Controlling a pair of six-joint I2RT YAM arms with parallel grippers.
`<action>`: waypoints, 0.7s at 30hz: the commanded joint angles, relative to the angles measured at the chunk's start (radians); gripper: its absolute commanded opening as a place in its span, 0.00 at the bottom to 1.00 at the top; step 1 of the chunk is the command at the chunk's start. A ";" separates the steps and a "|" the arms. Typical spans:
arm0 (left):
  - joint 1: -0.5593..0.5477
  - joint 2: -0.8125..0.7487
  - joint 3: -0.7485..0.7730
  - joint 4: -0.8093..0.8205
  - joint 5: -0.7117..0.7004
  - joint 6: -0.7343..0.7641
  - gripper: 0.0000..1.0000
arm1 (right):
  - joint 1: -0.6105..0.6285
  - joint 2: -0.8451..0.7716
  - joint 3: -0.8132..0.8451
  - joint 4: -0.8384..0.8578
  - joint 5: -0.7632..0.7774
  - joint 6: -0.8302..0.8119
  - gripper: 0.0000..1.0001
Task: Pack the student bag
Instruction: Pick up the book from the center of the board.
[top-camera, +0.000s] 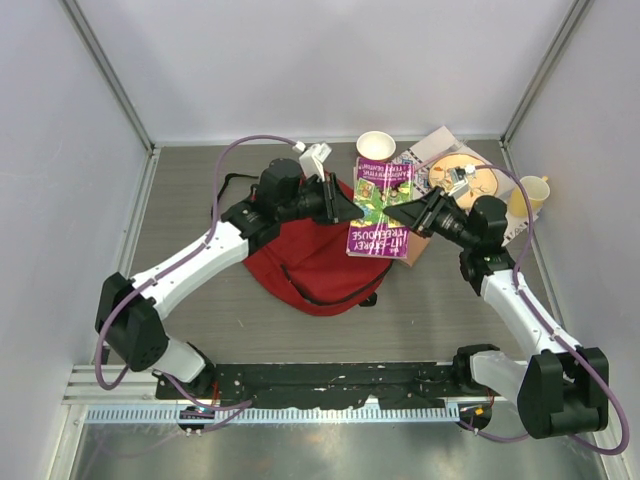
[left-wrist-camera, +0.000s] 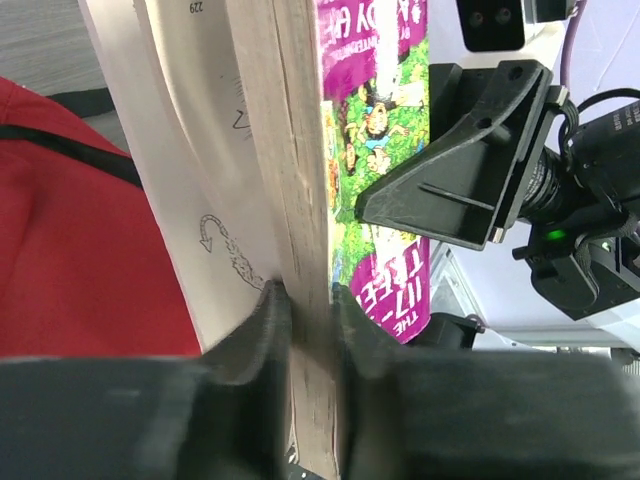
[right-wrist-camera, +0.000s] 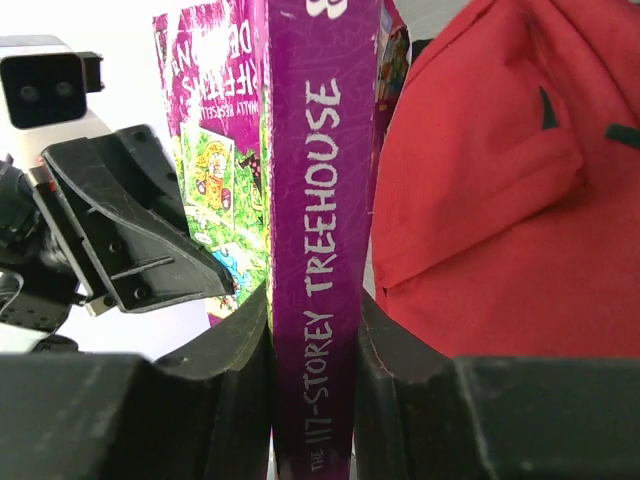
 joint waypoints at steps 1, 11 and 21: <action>-0.017 -0.059 0.012 0.122 0.053 -0.023 0.32 | 0.011 -0.003 -0.003 0.184 -0.032 0.030 0.05; 0.058 -0.139 -0.106 0.174 -0.054 -0.073 0.99 | 0.011 0.042 -0.069 0.591 -0.163 0.278 0.01; 0.115 -0.086 -0.122 0.378 0.068 -0.164 1.00 | 0.019 0.270 -0.121 1.340 -0.212 0.828 0.01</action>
